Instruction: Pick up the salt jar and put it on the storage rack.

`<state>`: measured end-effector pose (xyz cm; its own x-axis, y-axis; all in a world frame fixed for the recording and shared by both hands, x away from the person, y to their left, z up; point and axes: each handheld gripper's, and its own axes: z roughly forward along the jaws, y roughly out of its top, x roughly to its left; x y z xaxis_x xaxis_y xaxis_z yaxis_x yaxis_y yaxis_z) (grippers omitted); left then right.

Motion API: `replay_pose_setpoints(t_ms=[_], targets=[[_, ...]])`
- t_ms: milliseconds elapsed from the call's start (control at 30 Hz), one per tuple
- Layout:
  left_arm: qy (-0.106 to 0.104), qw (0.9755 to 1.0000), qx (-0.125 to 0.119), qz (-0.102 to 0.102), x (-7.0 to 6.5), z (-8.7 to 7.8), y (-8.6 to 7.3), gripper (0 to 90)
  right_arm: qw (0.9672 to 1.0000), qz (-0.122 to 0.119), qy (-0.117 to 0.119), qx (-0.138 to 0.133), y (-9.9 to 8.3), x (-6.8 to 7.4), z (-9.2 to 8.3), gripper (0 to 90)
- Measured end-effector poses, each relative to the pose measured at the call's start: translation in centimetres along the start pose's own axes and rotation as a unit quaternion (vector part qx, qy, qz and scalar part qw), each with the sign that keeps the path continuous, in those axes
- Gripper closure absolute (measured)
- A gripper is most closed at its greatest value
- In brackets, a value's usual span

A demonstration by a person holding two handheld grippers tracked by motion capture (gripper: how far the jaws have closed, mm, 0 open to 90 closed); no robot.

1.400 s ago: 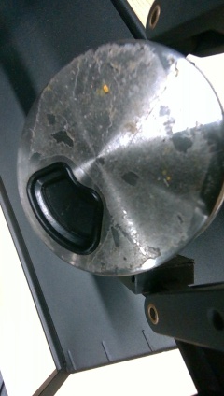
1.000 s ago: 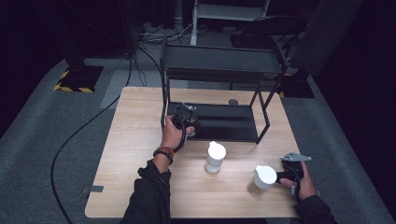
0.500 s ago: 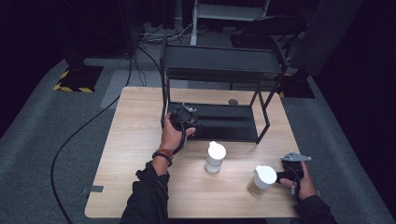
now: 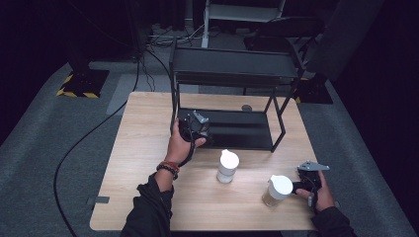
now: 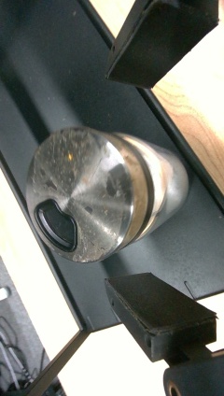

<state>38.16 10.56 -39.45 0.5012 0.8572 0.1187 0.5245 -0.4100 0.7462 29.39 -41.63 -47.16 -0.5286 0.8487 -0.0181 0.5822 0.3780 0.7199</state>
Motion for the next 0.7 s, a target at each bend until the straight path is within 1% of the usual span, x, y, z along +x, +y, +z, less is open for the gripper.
replay_pose_setpoints(t_ms=[133,200,333,400,500,567,700], targets=[[0.002,0.9998,-0.009,0.017,-0.5,-0.8,-0.5,3.3,1.0000,0.000,0.000,0.000,0.0,0.0,0.0,0.0],[0.005,0.9997,-0.015,0.021,-0.8,-1.2,-0.8,3.3,1.0000,0.000,0.000,0.000,0.0,0.0,0.0,0.0],[0.009,0.9989,-0.018,0.042,-1.0,-2.0,-1.2,3.0,1.0000,0.000,0.000,0.000,0.0,0.0,0.0,0.0],[0.008,0.9987,-0.021,0.047,-0.9,-2.4,-1.5,3.0,1.0000,0.000,0.000,0.000,0.0,0.0,0.0,0.0],[0.009,0.9985,-0.027,0.047,-0.9,-2.8,-2.0,3.0,1.0000,0.000,0.000,0.000,0.0,0.0,0.0,0.0],[0.010,0.9982,-0.027,0.052,-0.9,-3.1,-2.3,3.0,1.0000,0.000,0.000,0.000,0.0,0.0,0.0,0.0],[0.004,0.9979,-0.032,0.056,-0.9,-3.6,-2.8,3.0,1.0000,0.000,0.000,0.000,0.0,0.0,0.0,0.0]])
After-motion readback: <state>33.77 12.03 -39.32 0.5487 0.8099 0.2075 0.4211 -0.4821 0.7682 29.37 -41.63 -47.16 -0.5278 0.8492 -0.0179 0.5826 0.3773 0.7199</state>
